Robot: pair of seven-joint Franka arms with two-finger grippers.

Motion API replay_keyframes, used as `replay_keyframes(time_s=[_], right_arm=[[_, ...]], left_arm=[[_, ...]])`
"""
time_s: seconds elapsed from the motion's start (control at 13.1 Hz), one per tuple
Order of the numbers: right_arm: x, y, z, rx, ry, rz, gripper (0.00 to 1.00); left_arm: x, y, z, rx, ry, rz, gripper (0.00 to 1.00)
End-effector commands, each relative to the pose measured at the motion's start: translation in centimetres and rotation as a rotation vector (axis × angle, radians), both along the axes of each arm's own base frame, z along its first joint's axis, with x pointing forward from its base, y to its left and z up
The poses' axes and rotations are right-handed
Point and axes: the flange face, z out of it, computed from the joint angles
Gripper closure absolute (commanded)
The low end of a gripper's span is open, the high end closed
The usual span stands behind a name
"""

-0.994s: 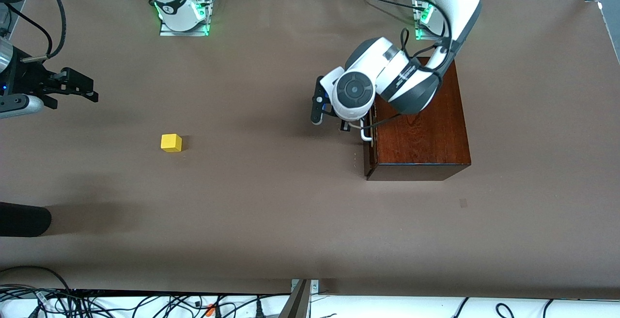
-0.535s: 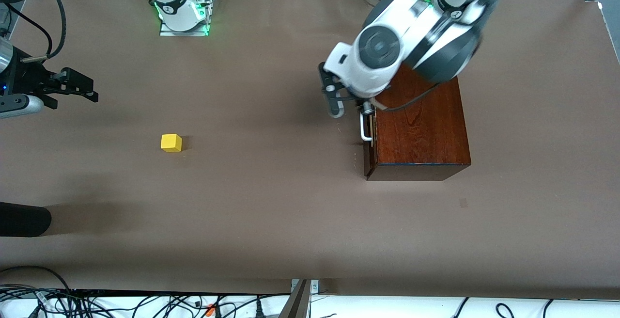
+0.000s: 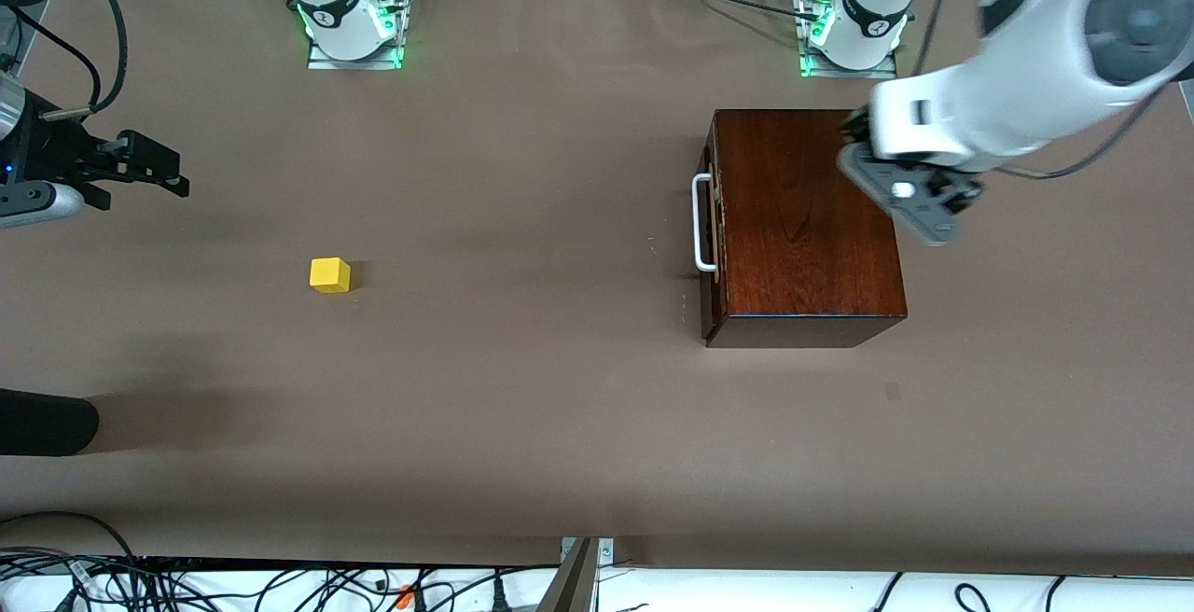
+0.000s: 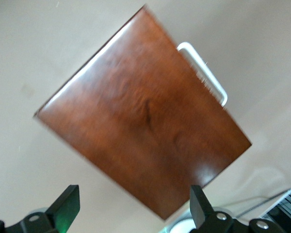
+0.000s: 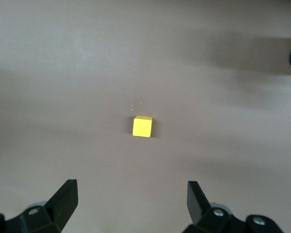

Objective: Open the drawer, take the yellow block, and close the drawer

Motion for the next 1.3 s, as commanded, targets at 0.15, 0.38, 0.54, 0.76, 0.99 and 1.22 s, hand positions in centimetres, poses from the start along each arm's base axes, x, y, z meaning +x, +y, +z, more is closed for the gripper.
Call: replay_keyframes(time_s=[0.15, 0.38, 0.54, 0.76, 0.99, 1.22], right_arm=[[0.2, -0.3, 0.5, -0.009, -0.001, 0.014, 0.0], [0.2, -0.4, 0.5, -0.009, -0.002, 0.013, 0.0], [0.3, -0.4, 0.5, -0.009, -0.004, 0.013, 0.0], [0.3, -0.4, 0.5, -0.009, -0.008, 0.011, 0.0], [0.3, -0.5, 0.5, -0.009, -0.007, 0.011, 0.0], [0.3, -0.5, 0.5, -0.009, -0.008, 0.009, 0.0]], left_arm=[[-1.4, 7.8, 4.2, 0.028, -0.092, 0.256, 0.0], [-2.6, 9.9, 5.3, 0.021, -0.277, 0.461, 0.0], [-3.3, 12.7, 4.8, 0.022, -0.308, 0.615, 0.0], [-3.7, 14.8, 4.8, 0.025, -0.301, 0.699, 0.0], [-3.3, 14.2, 4.4, 0.052, -0.256, 0.694, 0.0], [-2.9, 13.9, 4.5, 0.062, -0.249, 0.679, 0.0]])
